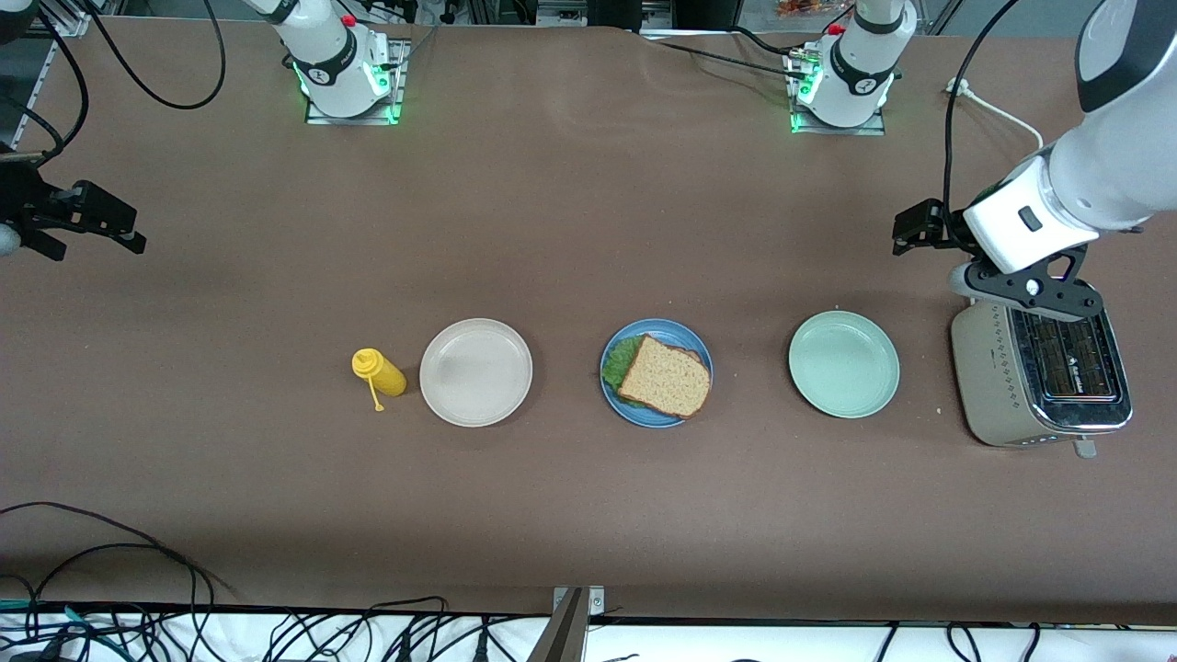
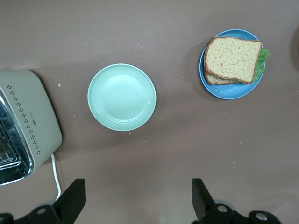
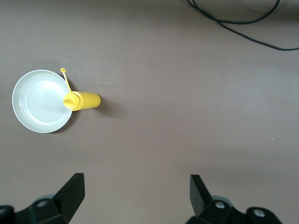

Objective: Make sandwich in blue plate with both arms

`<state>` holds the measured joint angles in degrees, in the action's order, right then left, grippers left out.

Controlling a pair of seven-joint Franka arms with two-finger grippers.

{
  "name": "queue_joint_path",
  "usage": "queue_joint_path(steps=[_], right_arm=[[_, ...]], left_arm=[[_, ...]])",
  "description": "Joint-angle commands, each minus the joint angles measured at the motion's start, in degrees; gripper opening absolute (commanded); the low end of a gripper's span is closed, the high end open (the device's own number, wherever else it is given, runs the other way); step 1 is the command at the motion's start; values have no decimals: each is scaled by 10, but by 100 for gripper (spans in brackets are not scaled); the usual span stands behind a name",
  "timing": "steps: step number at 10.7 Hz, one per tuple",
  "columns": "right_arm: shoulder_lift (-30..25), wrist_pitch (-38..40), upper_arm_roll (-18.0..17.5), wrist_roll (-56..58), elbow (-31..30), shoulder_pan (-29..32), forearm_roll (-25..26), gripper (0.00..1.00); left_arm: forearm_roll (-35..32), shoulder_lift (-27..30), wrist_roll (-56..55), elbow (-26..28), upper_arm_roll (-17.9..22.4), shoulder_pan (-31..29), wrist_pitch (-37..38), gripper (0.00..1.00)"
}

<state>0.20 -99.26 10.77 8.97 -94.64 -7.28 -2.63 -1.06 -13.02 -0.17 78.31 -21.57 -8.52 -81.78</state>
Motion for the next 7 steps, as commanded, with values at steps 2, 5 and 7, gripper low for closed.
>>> queue_joint_path(steps=[2,5,7], right_arm=[[0,19,1,-4,16,-2,17,100],[0,19,1,-4,16,-2,20,100],[1,20,1,-4,17,-2,19,100]], left_arm=[[19,119,-15,101,124,82,-69,100],[24,173,-13,156,172,114,-78,100],[79,171,-7,160,181,105,-79,100]])
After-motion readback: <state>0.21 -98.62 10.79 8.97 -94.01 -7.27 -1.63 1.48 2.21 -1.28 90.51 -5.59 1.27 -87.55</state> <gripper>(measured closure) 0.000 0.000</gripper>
